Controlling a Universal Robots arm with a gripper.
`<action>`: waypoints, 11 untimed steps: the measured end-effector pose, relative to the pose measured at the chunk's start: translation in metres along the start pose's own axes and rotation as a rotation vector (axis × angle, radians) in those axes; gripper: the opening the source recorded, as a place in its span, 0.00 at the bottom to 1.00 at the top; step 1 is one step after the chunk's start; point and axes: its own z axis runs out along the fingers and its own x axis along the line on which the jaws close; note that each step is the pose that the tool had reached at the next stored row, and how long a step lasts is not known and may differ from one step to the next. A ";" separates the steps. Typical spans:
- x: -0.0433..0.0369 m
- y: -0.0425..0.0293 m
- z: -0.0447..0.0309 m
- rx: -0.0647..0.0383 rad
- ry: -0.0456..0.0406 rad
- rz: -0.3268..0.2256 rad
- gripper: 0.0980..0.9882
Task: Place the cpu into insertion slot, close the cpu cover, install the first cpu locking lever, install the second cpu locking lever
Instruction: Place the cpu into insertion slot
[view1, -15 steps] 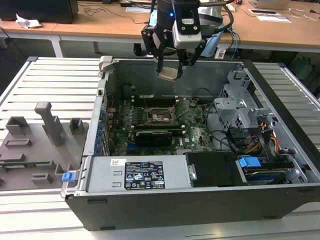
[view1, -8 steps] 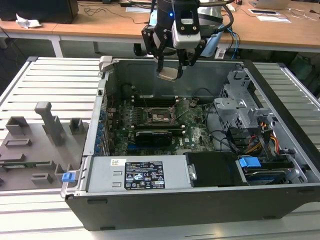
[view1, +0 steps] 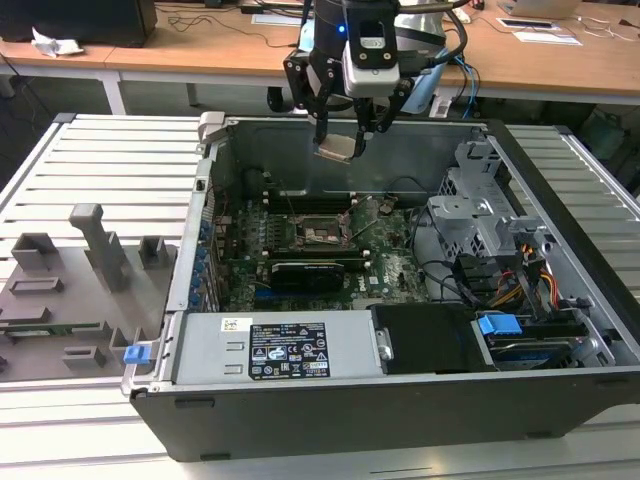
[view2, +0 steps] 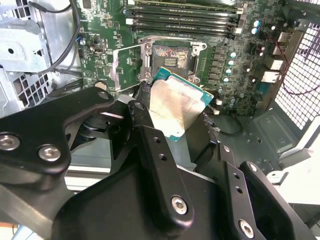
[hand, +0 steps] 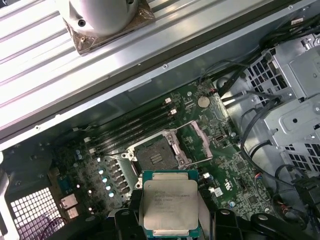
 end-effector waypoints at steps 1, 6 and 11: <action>0.0000 0.0000 0.0000 0.000 -0.0002 0.002 0.48; 0.0000 0.0000 0.0000 0.000 -0.0022 0.024 0.48; 0.0000 -0.0001 0.0005 -0.001 -0.0095 0.102 0.48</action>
